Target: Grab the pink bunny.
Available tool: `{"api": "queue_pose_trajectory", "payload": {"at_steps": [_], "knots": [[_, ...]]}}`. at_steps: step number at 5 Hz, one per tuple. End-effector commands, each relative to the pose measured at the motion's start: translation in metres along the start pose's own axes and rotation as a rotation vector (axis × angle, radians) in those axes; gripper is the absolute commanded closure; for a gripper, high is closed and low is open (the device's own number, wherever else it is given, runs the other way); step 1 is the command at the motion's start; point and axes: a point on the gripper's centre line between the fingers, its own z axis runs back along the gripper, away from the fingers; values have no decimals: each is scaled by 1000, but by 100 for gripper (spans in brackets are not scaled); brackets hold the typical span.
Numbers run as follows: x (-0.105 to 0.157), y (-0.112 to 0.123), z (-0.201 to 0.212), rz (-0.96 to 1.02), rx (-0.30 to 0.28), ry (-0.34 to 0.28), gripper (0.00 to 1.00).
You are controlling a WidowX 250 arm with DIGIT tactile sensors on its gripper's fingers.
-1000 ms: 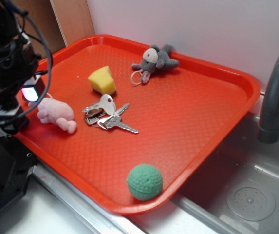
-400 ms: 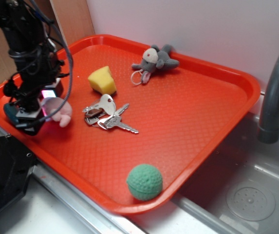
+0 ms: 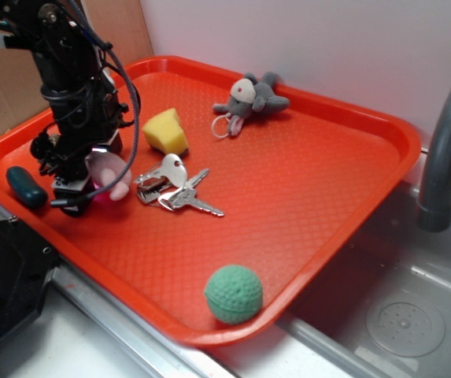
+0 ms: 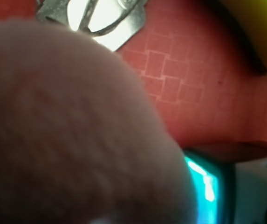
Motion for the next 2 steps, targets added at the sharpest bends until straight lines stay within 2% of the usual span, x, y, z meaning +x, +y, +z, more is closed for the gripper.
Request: {"api": "queue_pose_trajectory", "payload": {"at_steps": [1,2], "knots": [[9,8,69,117,98,-41,100],[19,14,119,359,39,-67,100]]}}
